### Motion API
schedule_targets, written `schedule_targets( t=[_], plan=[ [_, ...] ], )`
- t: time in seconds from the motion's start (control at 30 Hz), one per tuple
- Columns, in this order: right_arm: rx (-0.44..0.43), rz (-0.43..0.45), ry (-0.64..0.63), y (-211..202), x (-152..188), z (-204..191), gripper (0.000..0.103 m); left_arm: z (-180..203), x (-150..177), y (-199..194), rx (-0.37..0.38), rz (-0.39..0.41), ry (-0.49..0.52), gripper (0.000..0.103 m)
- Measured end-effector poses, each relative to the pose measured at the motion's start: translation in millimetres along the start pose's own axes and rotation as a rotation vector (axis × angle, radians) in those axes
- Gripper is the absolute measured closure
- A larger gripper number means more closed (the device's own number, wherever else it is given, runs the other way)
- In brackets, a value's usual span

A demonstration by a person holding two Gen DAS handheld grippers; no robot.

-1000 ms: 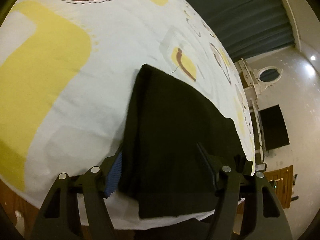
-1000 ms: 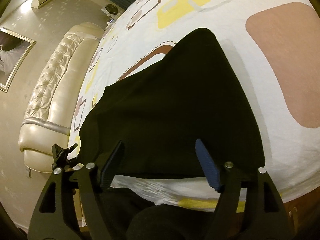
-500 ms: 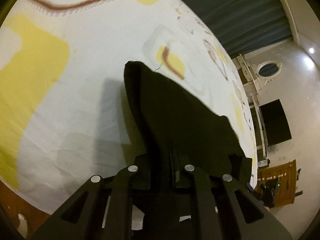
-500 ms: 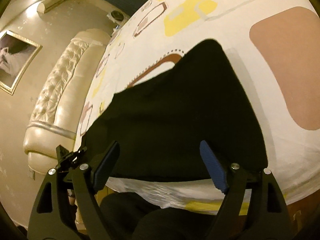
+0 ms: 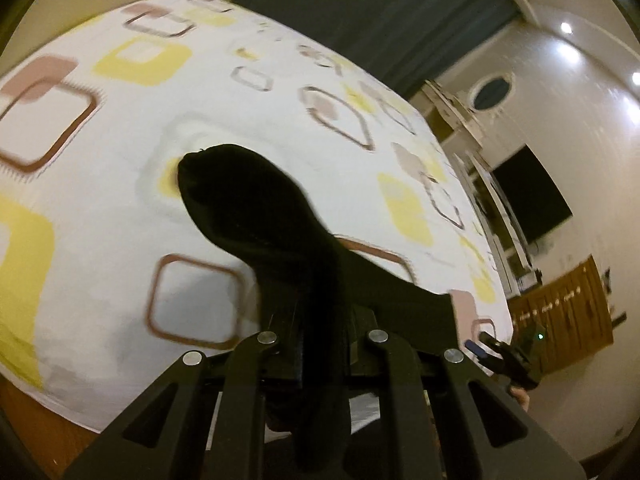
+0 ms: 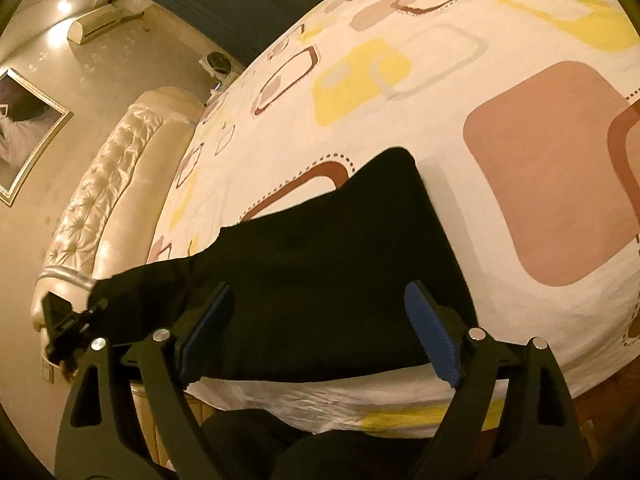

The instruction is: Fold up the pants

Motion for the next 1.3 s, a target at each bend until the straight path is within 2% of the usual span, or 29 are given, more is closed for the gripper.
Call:
schedule_targets(
  t=[0.23, 0.53, 0.73, 0.87, 1.07, 1.3],
  plan=[
    [0.001, 0.020, 0.009, -8, -5, 2, 0.016, 87, 2, 47, -0.027, -0.072, 0.158, 0.091],
    [0.025, 0.061, 0.030, -18, -14, 14, 0.016, 141, 39, 133, -0.105, -0.175, 0.281, 0.091],
    [0.018, 0.076, 0.065, -24, -21, 23, 0.016, 154, 80, 204, -0.162, -0.258, 0.329, 0.091],
    [0.019, 0.089, 0.083, -27, -25, 30, 0.016, 156, 102, 237, -0.202, -0.298, 0.364, 0.091],
    [0.020, 0.085, 0.108, -23, -27, 38, 0.016, 146, 126, 265, -0.263, -0.324, 0.394, 0.090],
    [0.019, 0.081, 0.117, -21, -28, 40, 0.016, 140, 141, 280, -0.337, -0.311, 0.432, 0.090]
  ],
)
Point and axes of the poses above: each gripper's, at about its wrist camera, not at the fingertips, and y roughly the way its jaws point, z to its right, x to its underside, the point moved 8 cm from there along y, roughly the way its jaws point, and after that the axes turned 13 degrees about x, right-handed, at the moved point
